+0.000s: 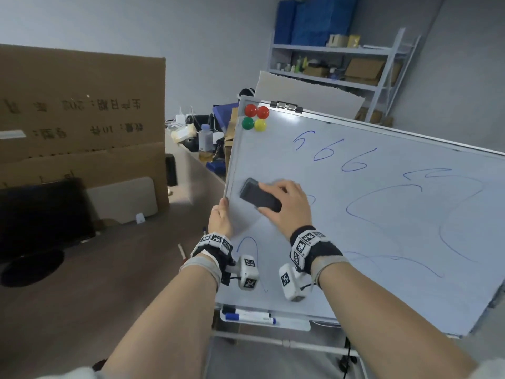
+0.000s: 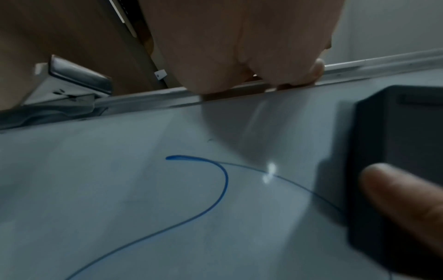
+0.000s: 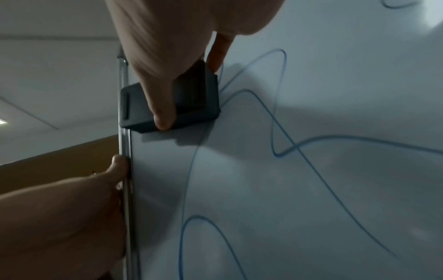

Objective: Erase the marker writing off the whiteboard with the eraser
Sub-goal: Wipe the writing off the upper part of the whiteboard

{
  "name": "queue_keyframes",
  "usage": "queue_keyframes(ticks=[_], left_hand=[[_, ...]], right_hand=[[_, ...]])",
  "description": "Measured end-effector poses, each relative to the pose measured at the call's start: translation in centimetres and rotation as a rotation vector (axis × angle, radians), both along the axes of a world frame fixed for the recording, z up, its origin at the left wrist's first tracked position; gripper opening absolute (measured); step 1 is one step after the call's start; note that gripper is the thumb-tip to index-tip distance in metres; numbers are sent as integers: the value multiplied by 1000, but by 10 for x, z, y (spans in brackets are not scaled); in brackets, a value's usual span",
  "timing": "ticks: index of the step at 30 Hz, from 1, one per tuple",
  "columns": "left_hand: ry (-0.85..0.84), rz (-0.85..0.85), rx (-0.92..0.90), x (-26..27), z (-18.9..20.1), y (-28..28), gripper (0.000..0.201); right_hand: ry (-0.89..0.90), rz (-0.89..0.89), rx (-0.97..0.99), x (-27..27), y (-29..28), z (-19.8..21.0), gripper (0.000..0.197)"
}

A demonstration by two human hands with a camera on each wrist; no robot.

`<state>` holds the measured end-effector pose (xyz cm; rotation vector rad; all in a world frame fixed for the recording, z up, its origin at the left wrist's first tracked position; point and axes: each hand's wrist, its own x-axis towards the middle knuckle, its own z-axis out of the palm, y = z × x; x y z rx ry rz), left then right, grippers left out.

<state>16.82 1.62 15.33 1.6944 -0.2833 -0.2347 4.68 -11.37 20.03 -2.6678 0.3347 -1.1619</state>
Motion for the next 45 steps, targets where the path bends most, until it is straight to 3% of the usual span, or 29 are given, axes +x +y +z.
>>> queue_keyframes(ticks=[3,7,9,12,15,17,20,24,26,31,33,37,40,42,45], left_hand=[[10,2,26,3,-2,0,44],[-4,5,26,3,-2,-2,47],[-10,4,17,3,-2,-2,48],[0,12,20,2,-11,2,48],[9,-1,117,-4,-43,16,44],[1,-21,187,-8,-65,30,43],[28,-56,217,-7,-74,41,49],[68,-85,164,-6,-74,38,46],[81,-66,146,-7,-77,37,44],[73,-36,139,-7,-88,39,39],[61,-38,139,-8,-92,41,42],[82,-4,186,-11,-92,42,47],[109,25,234,-21,-89,38,52],[128,66,306,-28,-88,33,55],[115,168,347,-31,-90,24,59]], right_hand=[[31,6,-43,-3,-4,-8,60],[-192,-182,55,-2,-17,23,57],[-224,-191,48,0,-14,21,57],[-88,-94,42,2,10,-22,57],[125,-70,72,-3,37,-90,61],[215,-55,36,-7,46,-115,63],[148,-64,-63,-1,41,-95,62],[-22,-124,-31,9,30,-63,59],[9,-100,-37,5,32,-78,60],[328,-16,29,-21,48,-158,67],[387,-14,56,-26,49,-164,64],[139,-54,7,-19,37,-125,49],[1,-75,-7,-18,23,-111,48],[54,-73,6,-27,21,-129,51],[268,-86,70,-53,25,-179,51]])
